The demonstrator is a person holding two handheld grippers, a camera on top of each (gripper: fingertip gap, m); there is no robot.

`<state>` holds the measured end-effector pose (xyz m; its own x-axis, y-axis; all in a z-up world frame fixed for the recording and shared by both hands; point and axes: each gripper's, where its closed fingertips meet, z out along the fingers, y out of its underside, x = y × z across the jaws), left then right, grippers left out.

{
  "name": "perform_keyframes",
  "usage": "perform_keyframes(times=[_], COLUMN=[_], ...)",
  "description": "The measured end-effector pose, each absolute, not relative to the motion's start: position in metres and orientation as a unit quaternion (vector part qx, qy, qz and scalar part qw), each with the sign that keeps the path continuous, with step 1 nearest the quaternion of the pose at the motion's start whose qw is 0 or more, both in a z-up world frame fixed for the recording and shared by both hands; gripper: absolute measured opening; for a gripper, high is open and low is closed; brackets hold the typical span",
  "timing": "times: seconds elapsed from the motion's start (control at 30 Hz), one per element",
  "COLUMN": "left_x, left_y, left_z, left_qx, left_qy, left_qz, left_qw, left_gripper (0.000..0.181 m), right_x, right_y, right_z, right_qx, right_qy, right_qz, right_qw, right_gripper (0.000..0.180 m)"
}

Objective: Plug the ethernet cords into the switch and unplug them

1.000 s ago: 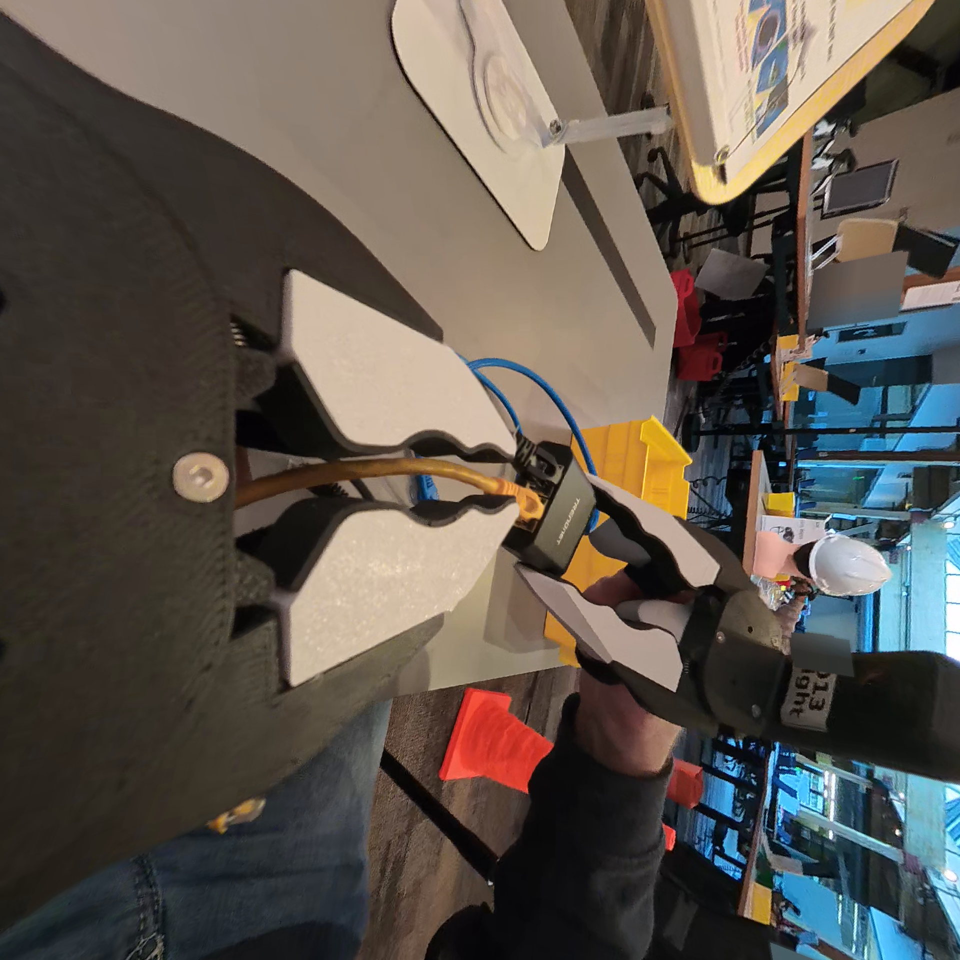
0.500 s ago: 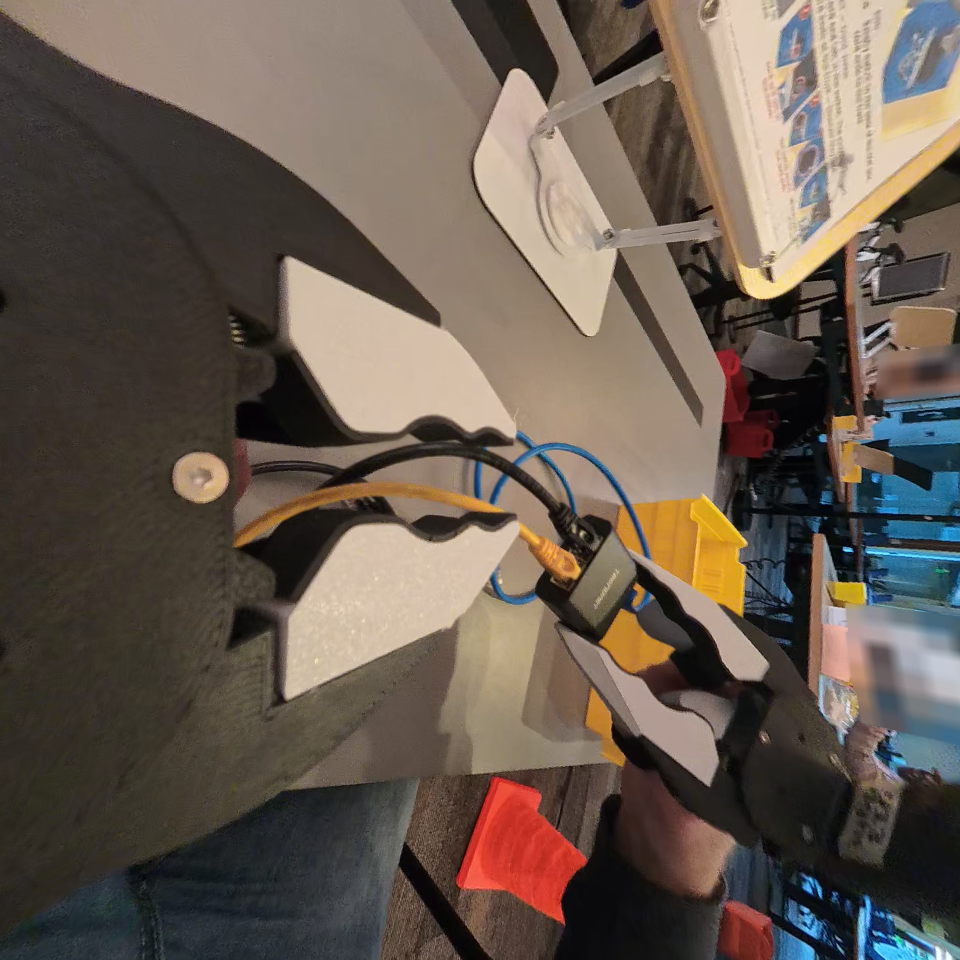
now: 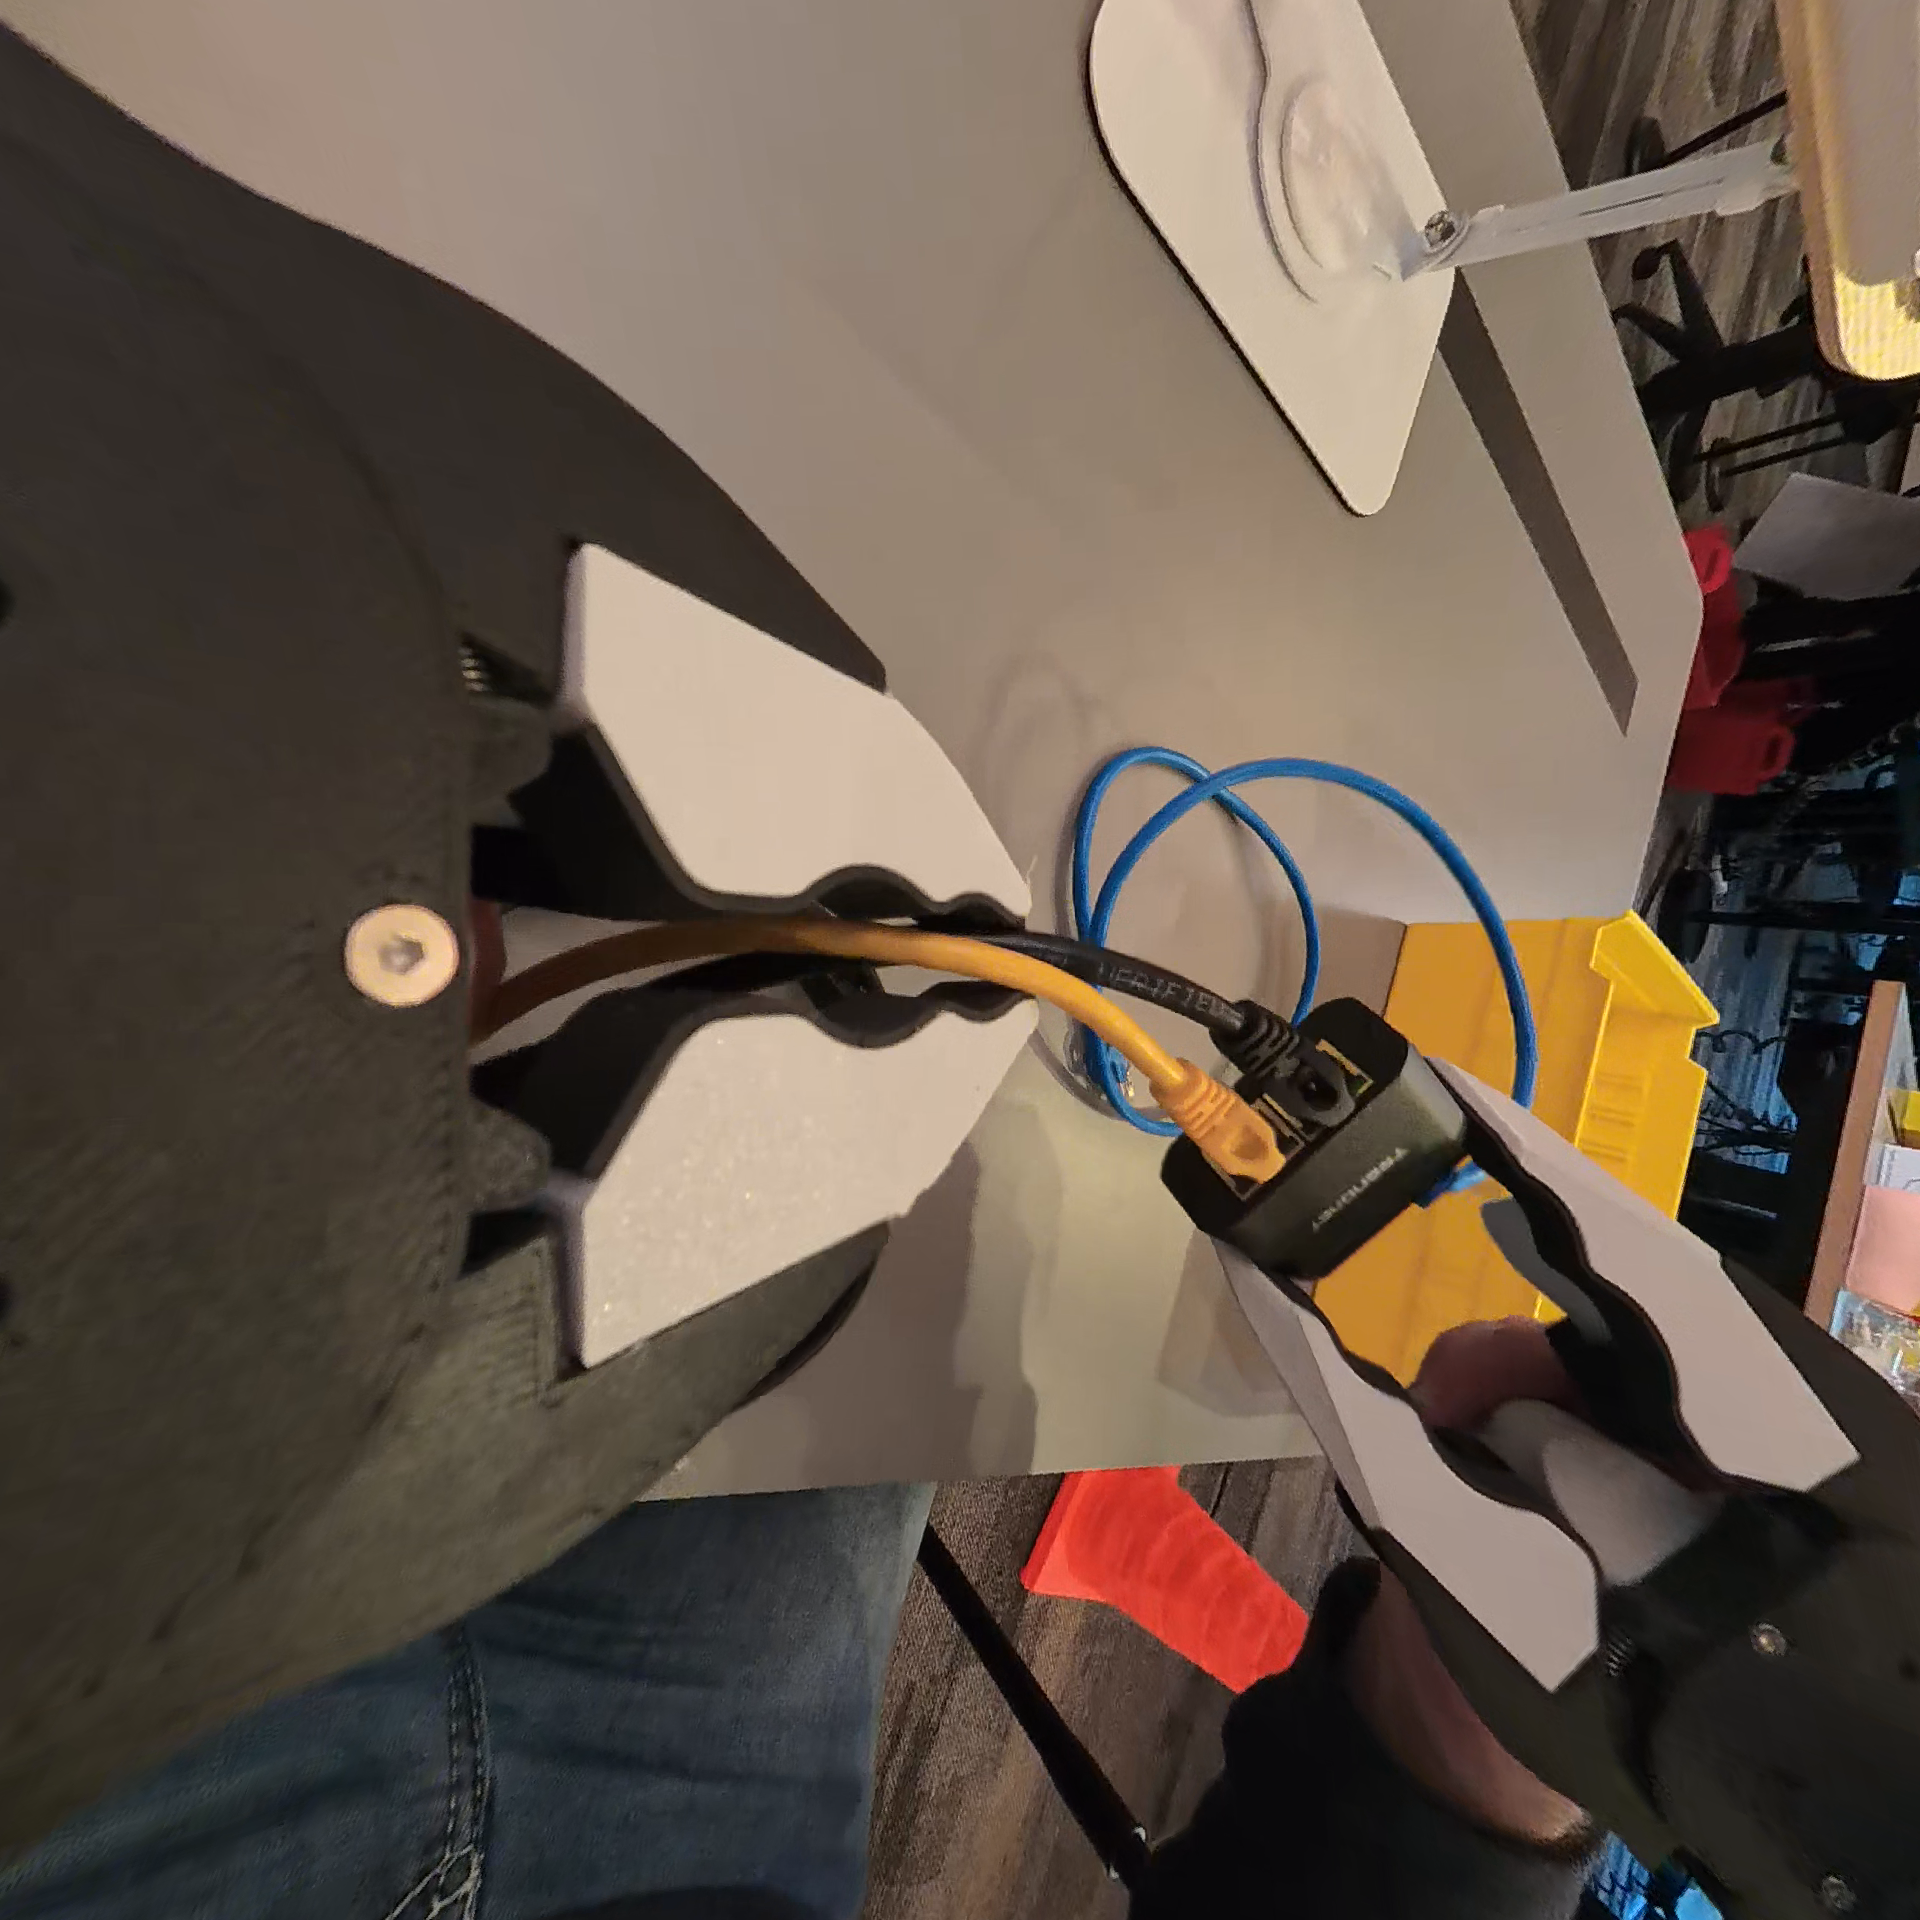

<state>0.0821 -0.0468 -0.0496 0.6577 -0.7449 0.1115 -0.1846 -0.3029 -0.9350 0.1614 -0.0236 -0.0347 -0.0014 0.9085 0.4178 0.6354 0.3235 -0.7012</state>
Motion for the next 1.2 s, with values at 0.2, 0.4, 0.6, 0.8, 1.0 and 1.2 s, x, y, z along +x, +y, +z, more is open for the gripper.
perform_keyframes(times=[0.2, 0.4, 0.6, 0.8, 1.0, 1.2], left_x=[0.084, 0.089, 0.111, 0.116, 0.11, 0.083], left_y=[-0.048, -0.05, -0.056, -0.055, -0.052, -0.049], left_z=[-0.041, -0.041, -0.033, -0.032, -0.007, 0.026], left_qx=[-0.747, -0.751, -0.741, -0.74, -0.717, -0.681], left_qy=[0.308, 0.325, 0.358, 0.351, 0.312, 0.24], left_qz=[-0.278, -0.258, -0.247, -0.258, -0.278, -0.307], left_qw=[0.519, 0.514, 0.511, 0.513, 0.557, 0.62], left_gripper=[0.007, 0.006, 0.006, 0.005, 0.029, 0.061], right_x=[0.163, 0.163, 0.153, 0.153, 0.156, 0.169], right_y=[-0.021, -0.022, -0.032, -0.03, -0.025, -0.004], right_z=[-0.033, -0.041, -0.059, -0.068, -0.06, -0.036], right_qx=[-0.551, -0.546, -0.555, -0.569, -0.578, -0.612], right_qy=[-0.701, -0.72, -0.738, -0.736, -0.724, -0.675], right_qz=[0.123, 0.093, 0.101, 0.092, 0.096, 0.112], right_qw=[0.435, 0.418, 0.369, 0.354, 0.364, 0.396], right_gripper=[0.057, 0.066, 0.063, 0.06, 0.06, 0.06])
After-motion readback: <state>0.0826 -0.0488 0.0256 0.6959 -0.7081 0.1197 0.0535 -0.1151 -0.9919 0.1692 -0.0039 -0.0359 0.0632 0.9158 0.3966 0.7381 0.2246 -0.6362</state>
